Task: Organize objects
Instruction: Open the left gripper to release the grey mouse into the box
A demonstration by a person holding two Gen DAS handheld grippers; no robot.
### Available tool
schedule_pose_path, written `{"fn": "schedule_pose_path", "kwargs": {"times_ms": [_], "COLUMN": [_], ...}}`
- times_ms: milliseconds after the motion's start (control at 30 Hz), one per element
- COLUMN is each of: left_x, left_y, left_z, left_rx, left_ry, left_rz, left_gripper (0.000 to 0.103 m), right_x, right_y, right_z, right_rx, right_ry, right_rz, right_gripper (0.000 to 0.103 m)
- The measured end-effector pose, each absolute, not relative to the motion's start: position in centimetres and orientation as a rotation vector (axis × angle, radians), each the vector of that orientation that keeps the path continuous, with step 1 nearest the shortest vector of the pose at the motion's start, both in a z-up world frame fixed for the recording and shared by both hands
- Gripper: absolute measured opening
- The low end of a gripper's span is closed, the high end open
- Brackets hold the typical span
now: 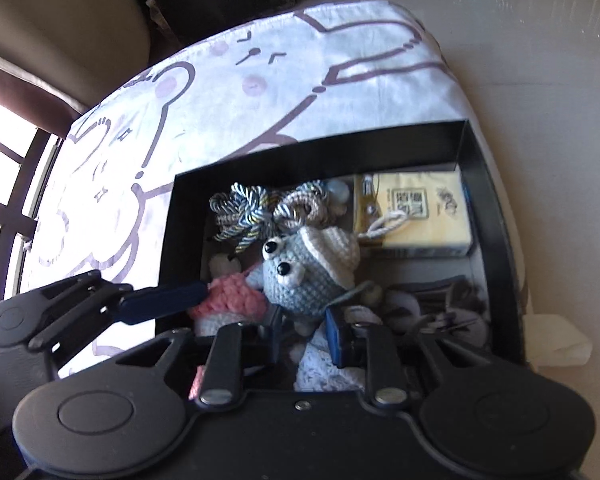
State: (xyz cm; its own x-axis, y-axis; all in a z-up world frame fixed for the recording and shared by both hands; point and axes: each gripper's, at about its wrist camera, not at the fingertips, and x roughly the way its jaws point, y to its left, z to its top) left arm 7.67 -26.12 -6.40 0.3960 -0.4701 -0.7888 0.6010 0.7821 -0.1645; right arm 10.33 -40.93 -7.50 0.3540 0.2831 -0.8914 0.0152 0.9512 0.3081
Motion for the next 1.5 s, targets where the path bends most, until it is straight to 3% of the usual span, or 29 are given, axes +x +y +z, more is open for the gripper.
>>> {"fn": "schedule_pose_path", "kwargs": {"times_ms": [400,833,1500], "left_x": [7.8,7.8,6.7], "left_y": [-24.9,-24.7,-23.1], "left_z": [-5.8,-4.8,0.1], "left_rx": [0.058,0.046,0.057], "left_ry": [0.988,0.988,0.988], "left_rz": [-0.693,-0.654,-0.500], "left_gripper": [0.072,0.072,0.073], "right_x": [9.8,10.8,4.4], "right_y": [-43.6,-41.8,-44.7], "right_z": [-3.6,-5.8,1.0], "right_rx": [0.365,0.293,0.301], "right_ry": [1.106,1.156,0.943], "right_rz": [0.141,0.125,0.038], "right_gripper": [0.022,0.020,0.023]}}
